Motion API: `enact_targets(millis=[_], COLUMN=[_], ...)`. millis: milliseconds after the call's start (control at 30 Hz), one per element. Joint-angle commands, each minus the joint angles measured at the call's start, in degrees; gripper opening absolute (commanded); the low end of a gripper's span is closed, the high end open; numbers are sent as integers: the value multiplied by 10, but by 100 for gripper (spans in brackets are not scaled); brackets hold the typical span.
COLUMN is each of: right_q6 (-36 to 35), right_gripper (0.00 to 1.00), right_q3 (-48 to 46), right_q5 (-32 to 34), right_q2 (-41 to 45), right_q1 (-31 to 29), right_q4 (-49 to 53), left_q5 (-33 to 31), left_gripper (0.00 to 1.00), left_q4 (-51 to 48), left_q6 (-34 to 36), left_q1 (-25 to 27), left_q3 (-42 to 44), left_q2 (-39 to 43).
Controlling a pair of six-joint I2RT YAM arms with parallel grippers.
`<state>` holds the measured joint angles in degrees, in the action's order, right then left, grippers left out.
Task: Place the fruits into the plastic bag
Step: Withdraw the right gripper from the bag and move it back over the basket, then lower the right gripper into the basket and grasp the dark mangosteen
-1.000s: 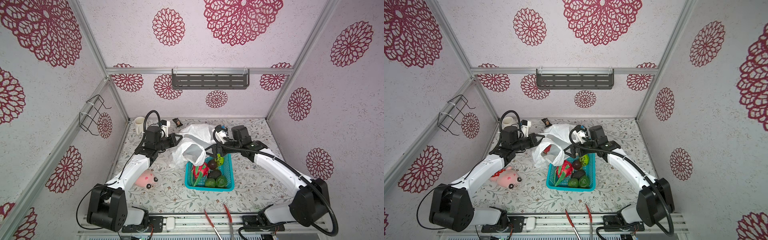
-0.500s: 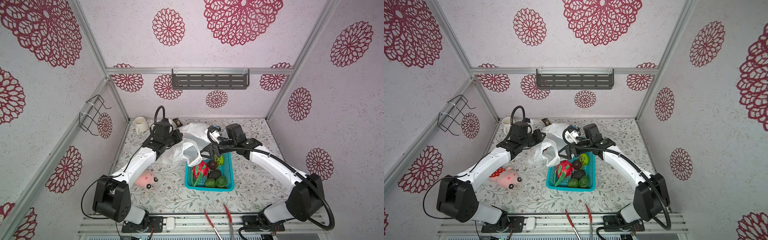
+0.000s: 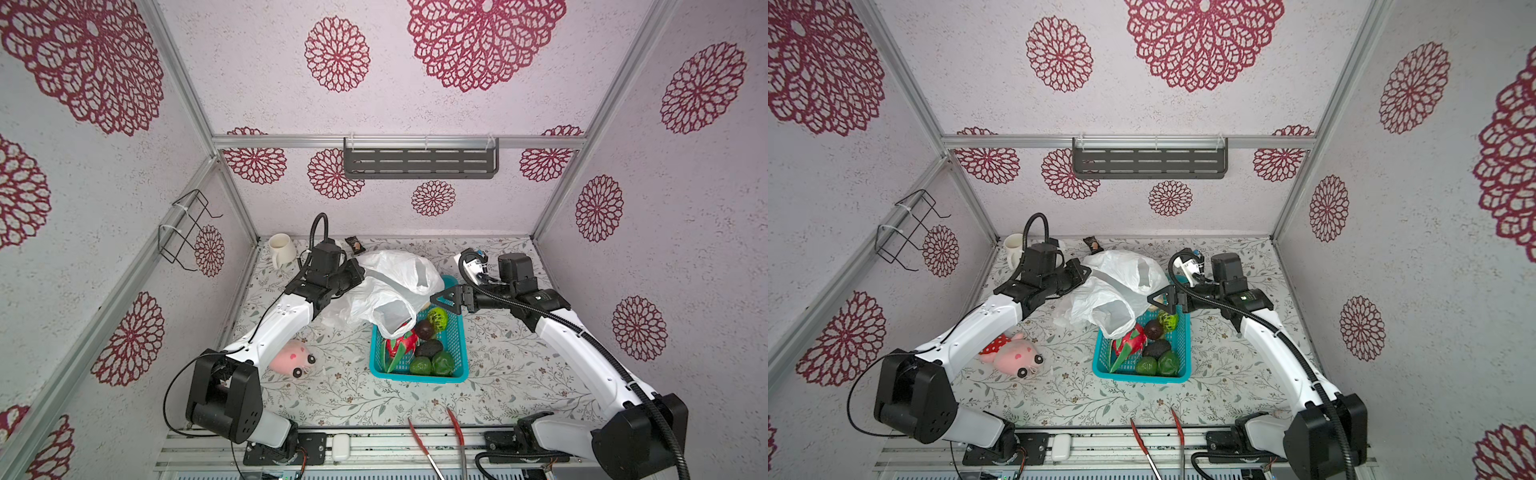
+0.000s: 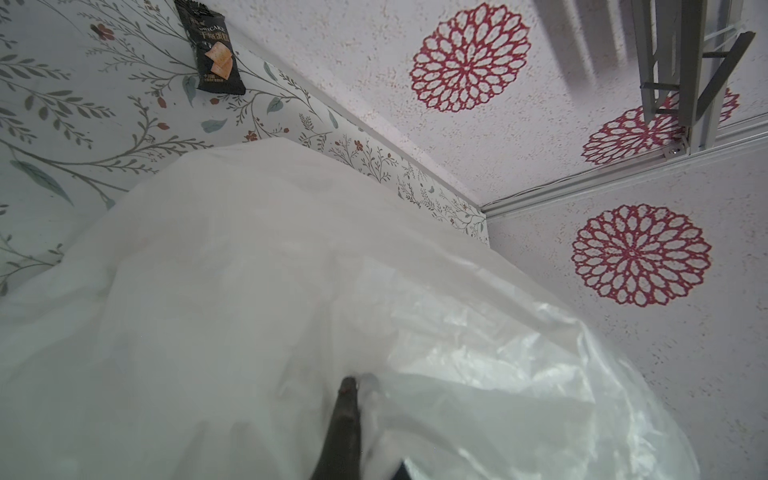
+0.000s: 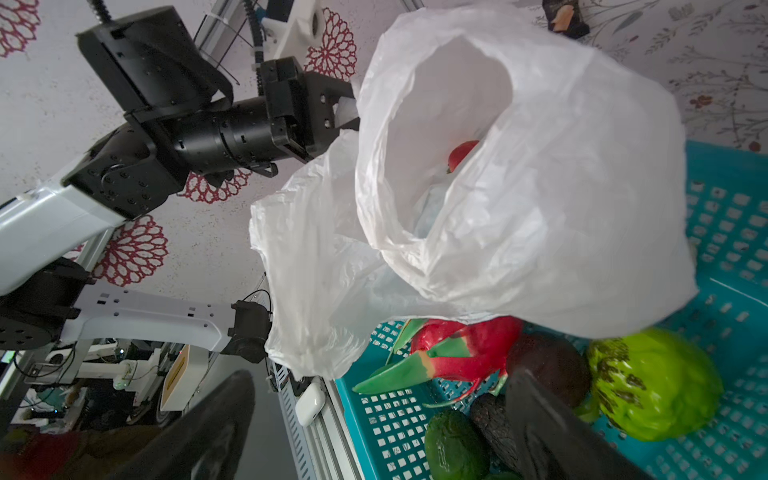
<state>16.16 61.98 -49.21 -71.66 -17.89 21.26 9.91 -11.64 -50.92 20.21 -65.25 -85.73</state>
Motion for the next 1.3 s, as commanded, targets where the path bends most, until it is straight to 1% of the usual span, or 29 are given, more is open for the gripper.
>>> enact_targets(millis=[0,133,200,233,300,400,500,633,733,800,933,1000,1167,1267], right_q6=[18,40,52,55,53,46,20,-39,-51,-56,-55,-42,-2,11], right_gripper=[96,96,96,96,96,95,94,92,85,81,79,77,62,59], right_q3=[-3,-6,-3,-1,10,27,41,63,61,62,55,47,39,39], right_q5=[10,40,76,81,107,109,119,183,225,249,274,281,316,318], right_q2=[8,5,0,-4,-21,-54,-79,-106,-127,-144,-160,-167,-195,-217], right_q1=[7,36,54,60,63,61,35,-25,-54,-71,-98,-104,-106,-109], right_q4=[-21,-41,-42,-44,-30,-2,39,114,135,146,140,125,87,78], left_q5=[-5,-7,-15,-18,-20,-16,-11,-21,-28,-44,-86,-98,-100,-99], left_gripper=[0,0,0,0,0,0,0,0,0,0,0,0,0,0], left_q4=[-2,-12,-17,-19,-24,-40,-50,-72,-80,-83,-103,-109,-134,-131], left_q6=[-18,-45,-51,-53,-62,-89,-122,-177,-220,-234,-237,-227,-205,-203], left_q1=[-5,-12,-13,-13,-13,-12,-2,14,16,16,16,16,18,19], left_q3=[-5,-4,-2,0,0,-6,-13,-28,-31,-33,-42,-45,-61,-58], left_q2=[8,11,15,17,19,19,20,24,29,36,49,50,37,36])
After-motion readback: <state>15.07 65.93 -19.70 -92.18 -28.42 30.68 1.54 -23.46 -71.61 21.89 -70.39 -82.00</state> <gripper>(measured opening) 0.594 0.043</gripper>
